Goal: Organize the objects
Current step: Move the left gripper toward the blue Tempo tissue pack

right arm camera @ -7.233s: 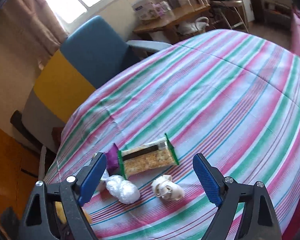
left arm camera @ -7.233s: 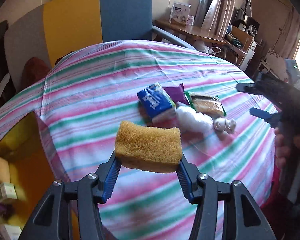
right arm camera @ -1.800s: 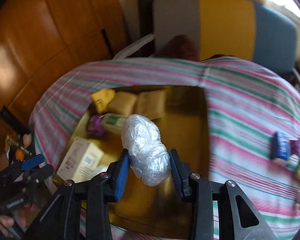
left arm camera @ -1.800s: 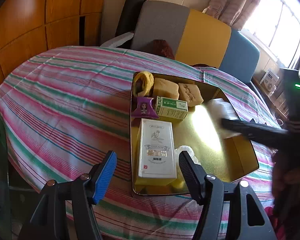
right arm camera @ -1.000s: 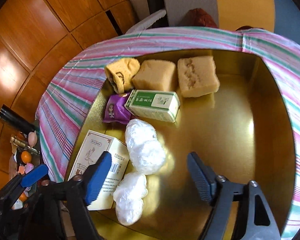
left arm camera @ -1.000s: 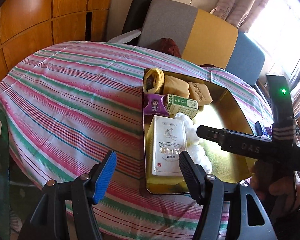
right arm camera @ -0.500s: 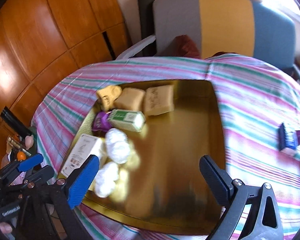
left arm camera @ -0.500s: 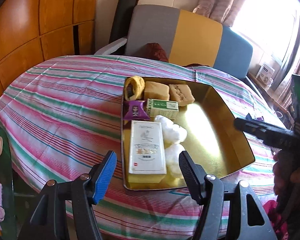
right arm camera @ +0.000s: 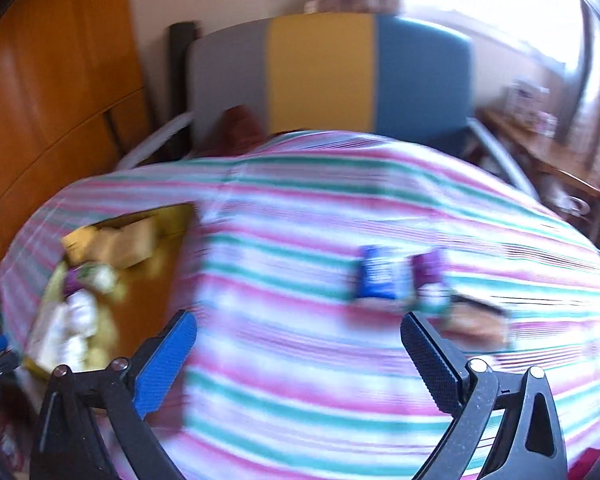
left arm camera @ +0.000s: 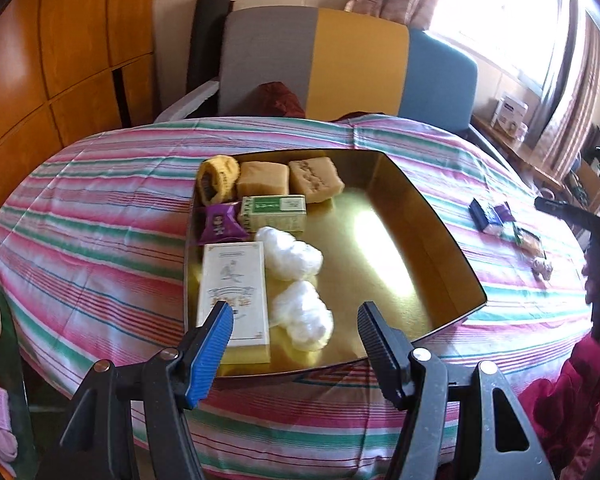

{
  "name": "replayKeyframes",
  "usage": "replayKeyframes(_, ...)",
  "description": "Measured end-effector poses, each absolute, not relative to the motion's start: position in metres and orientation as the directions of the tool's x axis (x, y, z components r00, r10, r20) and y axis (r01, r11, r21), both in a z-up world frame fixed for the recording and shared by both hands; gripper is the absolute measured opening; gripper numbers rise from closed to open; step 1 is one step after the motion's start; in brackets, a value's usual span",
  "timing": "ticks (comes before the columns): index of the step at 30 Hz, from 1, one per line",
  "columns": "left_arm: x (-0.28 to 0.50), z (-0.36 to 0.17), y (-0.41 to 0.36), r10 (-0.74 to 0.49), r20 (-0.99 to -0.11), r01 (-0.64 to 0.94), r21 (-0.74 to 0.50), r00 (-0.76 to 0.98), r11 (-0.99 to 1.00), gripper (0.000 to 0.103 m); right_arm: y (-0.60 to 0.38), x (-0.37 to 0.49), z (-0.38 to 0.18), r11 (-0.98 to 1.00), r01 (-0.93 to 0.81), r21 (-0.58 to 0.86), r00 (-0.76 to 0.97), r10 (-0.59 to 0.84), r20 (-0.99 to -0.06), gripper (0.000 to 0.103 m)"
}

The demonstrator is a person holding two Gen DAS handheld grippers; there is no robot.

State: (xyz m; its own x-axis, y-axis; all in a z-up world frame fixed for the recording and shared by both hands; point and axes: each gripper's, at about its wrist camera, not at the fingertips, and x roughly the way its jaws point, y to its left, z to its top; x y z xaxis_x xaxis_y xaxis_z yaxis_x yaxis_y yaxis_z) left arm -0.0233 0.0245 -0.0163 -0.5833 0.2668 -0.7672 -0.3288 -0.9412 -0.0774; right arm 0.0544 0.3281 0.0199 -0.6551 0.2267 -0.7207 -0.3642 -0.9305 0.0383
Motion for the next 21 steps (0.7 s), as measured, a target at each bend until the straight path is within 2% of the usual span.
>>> replayKeyframes(4,-0.022,-0.014,0.042,0.274,-0.773,-0.362,-0.062,-0.573,-0.93,0.066,0.4,0.08,0.004,-0.836,-0.549,-0.013,-0.583,0.394,-0.71,0.103)
replayKeyframes(6,-0.022,-0.014,0.052,0.283,-0.775,-0.383,-0.058,-0.564,-0.922,0.066,0.433,0.097,-0.011,-0.759,-0.649,0.049,-0.541,0.415,-0.732,0.103)
replayKeyframes(7,-0.022,-0.014,0.058,0.286,-0.778,-0.393,-0.054,-0.56,-0.918,0.066,0.449,0.104,-0.014,-0.715,-0.692,0.103,-0.523,0.397,-0.754,0.103)
replayKeyframes(10,-0.02,-0.014,0.075,0.303,-0.783,-0.424,-0.056,-0.543,-0.904,0.066,0.476,0.124,-0.016,-0.616,-0.737,0.279,-0.57,0.344,-0.746,0.103)
replayKeyframes(14,-0.016,-0.017,0.098,0.315,-0.794,-0.468,-0.044,-0.52,-0.882,0.066,0.488,0.13,-0.026,-0.56,-0.761,0.328,-0.553,0.295,-0.779,0.103)
replayKeyframes(21,-0.004,-0.028,0.132,0.334,-0.82,-0.548,-0.03,-0.464,-0.836,0.066,0.491,0.141,-0.033,-0.517,-0.784,0.343,-0.539,0.295,-0.789,0.103)
